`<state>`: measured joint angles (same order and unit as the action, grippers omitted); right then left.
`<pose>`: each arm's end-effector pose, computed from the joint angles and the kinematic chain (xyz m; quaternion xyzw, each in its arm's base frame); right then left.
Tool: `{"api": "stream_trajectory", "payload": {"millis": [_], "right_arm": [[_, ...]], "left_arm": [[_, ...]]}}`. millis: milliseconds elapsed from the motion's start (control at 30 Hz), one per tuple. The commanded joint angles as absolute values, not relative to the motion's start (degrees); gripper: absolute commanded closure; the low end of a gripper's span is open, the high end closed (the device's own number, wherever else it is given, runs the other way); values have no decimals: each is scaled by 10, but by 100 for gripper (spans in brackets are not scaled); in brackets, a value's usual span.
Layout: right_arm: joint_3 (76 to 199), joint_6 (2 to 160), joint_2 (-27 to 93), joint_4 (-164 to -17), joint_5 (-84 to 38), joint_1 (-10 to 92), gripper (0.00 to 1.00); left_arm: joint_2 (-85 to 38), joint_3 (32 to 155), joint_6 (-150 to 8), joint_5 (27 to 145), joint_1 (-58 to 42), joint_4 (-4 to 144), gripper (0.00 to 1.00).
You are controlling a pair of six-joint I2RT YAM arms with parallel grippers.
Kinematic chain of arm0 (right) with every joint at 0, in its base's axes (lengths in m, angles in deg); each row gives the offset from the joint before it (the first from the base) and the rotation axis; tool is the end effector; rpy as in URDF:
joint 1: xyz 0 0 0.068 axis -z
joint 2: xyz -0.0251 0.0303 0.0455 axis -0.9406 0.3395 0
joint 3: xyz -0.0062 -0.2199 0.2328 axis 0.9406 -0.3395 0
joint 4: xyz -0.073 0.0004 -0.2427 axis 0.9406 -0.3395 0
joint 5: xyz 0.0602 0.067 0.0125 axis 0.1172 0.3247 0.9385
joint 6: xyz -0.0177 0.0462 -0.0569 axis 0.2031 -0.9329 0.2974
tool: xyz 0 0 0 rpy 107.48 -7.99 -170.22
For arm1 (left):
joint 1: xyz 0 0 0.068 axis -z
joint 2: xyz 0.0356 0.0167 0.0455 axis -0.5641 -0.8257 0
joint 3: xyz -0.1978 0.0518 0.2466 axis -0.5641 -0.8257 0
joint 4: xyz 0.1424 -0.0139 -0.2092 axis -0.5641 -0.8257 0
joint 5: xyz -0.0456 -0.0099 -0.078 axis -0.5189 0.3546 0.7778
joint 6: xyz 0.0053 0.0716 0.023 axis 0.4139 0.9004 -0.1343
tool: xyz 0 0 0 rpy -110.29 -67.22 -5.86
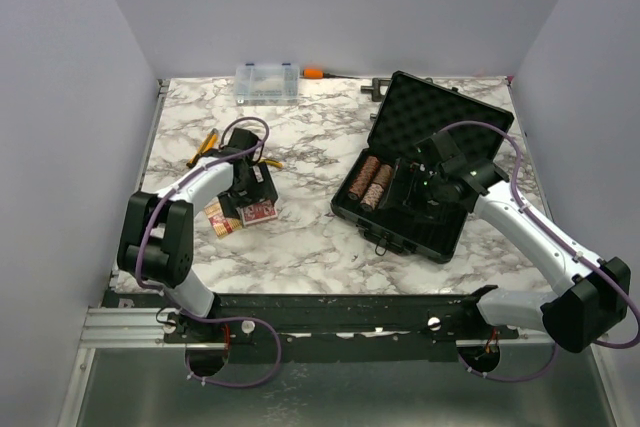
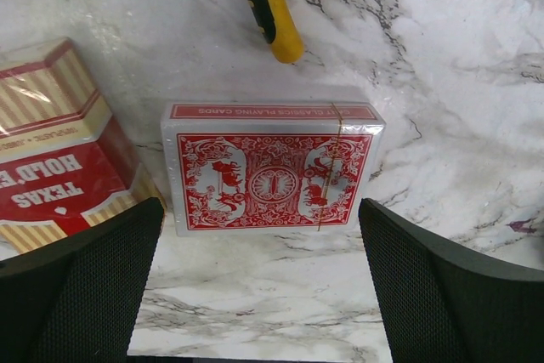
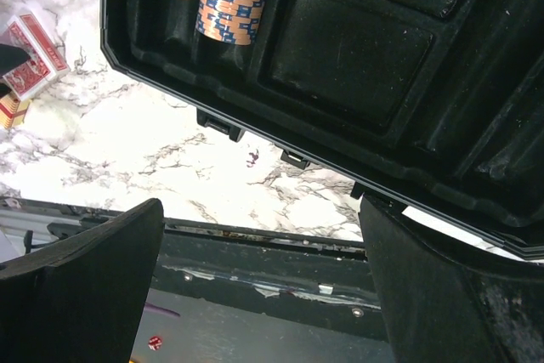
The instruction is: Pack up texas hold em set
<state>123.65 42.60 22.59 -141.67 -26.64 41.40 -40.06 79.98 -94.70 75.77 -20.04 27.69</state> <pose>0.1965 0.1127 0.3113 0.1298 0.9585 0.1776 0.1815 0.2921 -0.0722 0.2144 -0.1793 0.9731 -0.0451 0.1376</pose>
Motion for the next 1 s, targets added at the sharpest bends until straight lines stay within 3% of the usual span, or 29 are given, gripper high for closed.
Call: {"api": "stream_trajectory", "payload": {"millis": [0,200,700,967], "right_arm": [[1228,422,216,-1404,-254,417,0],[1229,423,216,-1404,-254,417,0],[1236,433,219,-1414,-254,417,0],[1240,434,223,-1415,-254,417,0]], "left_arm": [[-428,816,-944,822,-202,265,5],[-442,827,-941,857,-186,283,6],[-526,921,-866,800,-78,256,8],[-478,933,-840,782,-36,236,10]]}}
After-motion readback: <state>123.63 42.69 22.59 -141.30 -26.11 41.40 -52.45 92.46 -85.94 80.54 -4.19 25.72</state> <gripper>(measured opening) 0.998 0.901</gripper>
